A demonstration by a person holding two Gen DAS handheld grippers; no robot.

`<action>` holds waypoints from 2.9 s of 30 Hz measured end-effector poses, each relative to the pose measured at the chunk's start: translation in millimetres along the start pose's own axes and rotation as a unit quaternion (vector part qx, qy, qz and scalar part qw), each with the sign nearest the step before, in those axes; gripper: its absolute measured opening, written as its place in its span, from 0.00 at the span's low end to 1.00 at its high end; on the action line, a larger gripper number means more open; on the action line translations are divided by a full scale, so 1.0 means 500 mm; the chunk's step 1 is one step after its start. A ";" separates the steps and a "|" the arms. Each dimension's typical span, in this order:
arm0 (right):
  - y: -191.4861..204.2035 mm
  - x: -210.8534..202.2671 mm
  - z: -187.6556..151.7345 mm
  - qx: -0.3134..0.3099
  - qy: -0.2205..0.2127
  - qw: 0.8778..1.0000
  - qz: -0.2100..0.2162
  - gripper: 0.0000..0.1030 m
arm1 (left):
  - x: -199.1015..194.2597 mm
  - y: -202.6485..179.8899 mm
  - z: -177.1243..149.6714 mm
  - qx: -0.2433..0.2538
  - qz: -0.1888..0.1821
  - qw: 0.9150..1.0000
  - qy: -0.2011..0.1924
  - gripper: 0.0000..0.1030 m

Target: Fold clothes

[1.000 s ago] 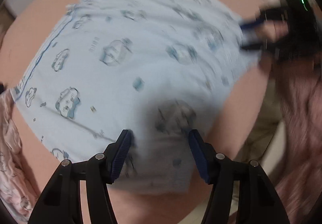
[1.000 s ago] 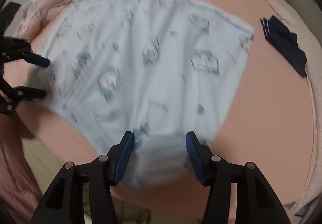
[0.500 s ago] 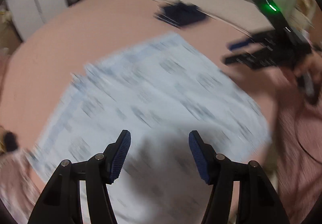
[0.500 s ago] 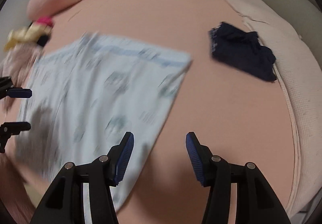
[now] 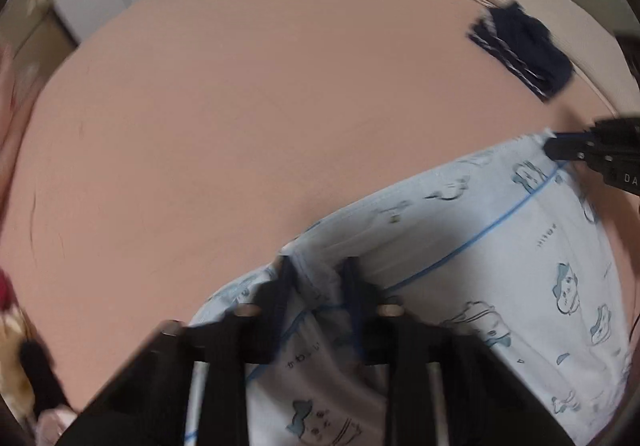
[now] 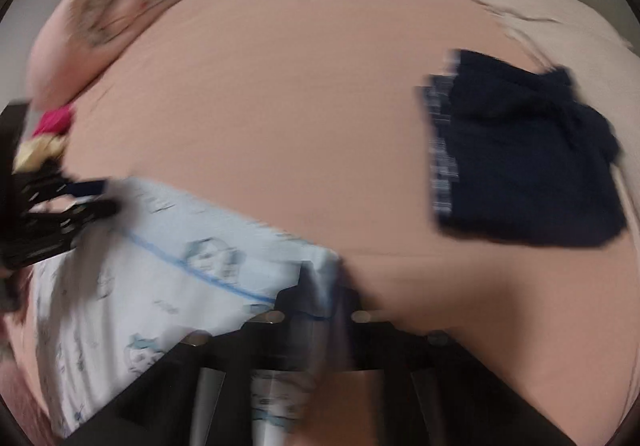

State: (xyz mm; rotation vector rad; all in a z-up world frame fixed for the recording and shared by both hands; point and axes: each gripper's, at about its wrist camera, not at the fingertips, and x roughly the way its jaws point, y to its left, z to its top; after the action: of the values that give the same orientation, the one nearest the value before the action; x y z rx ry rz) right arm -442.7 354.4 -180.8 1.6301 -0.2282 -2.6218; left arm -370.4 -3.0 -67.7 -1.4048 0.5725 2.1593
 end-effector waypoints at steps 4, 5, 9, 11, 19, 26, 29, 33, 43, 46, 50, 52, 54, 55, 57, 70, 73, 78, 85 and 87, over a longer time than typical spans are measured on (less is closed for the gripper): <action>-0.001 -0.056 -0.014 -0.001 -0.050 0.999 -0.001 0.02 | -0.072 -0.009 -0.004 -0.004 0.002 0.998 -0.065 0.09; -0.012 -0.079 -0.019 0.010 -0.070 0.998 0.003 0.01 | -0.085 -0.010 -0.003 -0.007 -0.004 0.997 -0.082 0.09; -0.076 -0.103 -0.033 0.061 -0.103 0.993 -0.015 0.01 | -0.031 -0.031 0.007 0.000 -0.023 0.997 -0.078 0.11; -0.108 -0.034 -0.033 0.082 -0.040 0.996 -0.007 0.02 | 0.058 -0.054 0.026 0.003 -0.026 0.999 -0.042 0.13; -0.137 -0.116 -0.044 0.116 -0.095 0.988 -0.030 0.40 | -0.107 -0.066 -0.006 0.003 -0.001 0.991 -0.131 0.52; 0.045 -0.127 -0.129 -0.031 0.012 0.999 0.041 0.40 | 0.015 -0.233 -0.072 0.167 0.023 0.985 -0.019 0.55; 0.083 -0.079 -0.190 -0.078 0.064 0.995 0.002 0.40 | -0.012 -0.244 -0.084 0.125 0.062 0.989 -0.045 0.57; 0.079 -0.138 -0.224 -0.043 0.026 0.998 -0.022 0.39 | -0.132 -0.268 -0.144 0.094 0.005 0.993 -0.075 0.57; 0.200 -0.160 -0.384 -0.073 0.086 0.994 0.011 0.40 | -0.210 -0.295 -0.402 0.053 0.048 0.997 0.009 0.57; 0.193 -0.179 -0.413 -0.082 0.092 0.992 -0.020 0.44 | -0.218 -0.294 -0.486 0.022 0.045 0.998 0.026 0.57; 0.190 -0.226 -0.423 -0.062 0.077 0.995 -0.028 0.44 | -0.281 -0.267 -0.535 -0.034 0.055 0.998 -0.012 0.56; 0.201 -0.239 -0.426 -0.066 0.059 0.996 -0.020 0.44 | -0.304 -0.233 -0.552 -0.077 0.067 0.995 -0.020 0.56; 0.209 -0.249 -0.430 -0.070 0.045 0.996 -0.015 0.44 | -0.297 -0.205 -0.568 -0.107 0.071 0.992 0.004 0.56; 0.206 -0.232 -0.432 -0.072 0.061 0.995 -0.032 0.44 | -0.290 -0.201 -0.576 -0.110 0.077 0.991 0.020 0.56; 0.190 -0.202 -0.448 -0.065 0.091 0.992 -0.059 0.44 | -0.276 -0.208 -0.596 -0.086 0.094 0.990 0.057 0.57; 0.044 -0.277 -0.473 0.062 0.032 0.998 0.004 0.52 | -0.317 -0.201 -0.639 -0.136 0.103 0.985 0.036 0.57; -0.010 -0.281 -0.474 0.123 0.024 0.992 0.013 0.52 | -0.328 -0.200 -0.637 -0.153 0.094 0.983 0.026 0.57; -0.059 -0.254 -0.478 0.207 0.036 0.975 0.068 0.52 | -0.329 -0.189 -0.640 -0.187 0.070 0.980 0.013 0.57; -0.044 -0.211 -0.452 0.176 0.072 0.976 0.105 0.07 | -0.300 -0.186 -0.625 -0.206 0.061 0.976 0.020 0.57; -0.044 -0.212 -0.447 0.172 0.070 0.976 0.111 0.04 | -0.300 -0.181 -0.624 -0.213 0.057 0.975 0.019 0.57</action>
State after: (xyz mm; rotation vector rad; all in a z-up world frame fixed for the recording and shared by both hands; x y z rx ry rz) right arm -194.7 366.0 -187.3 1.7526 -0.8466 -2.3872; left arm -40.9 -142.2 -55.2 -1.6678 0.2080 2.4535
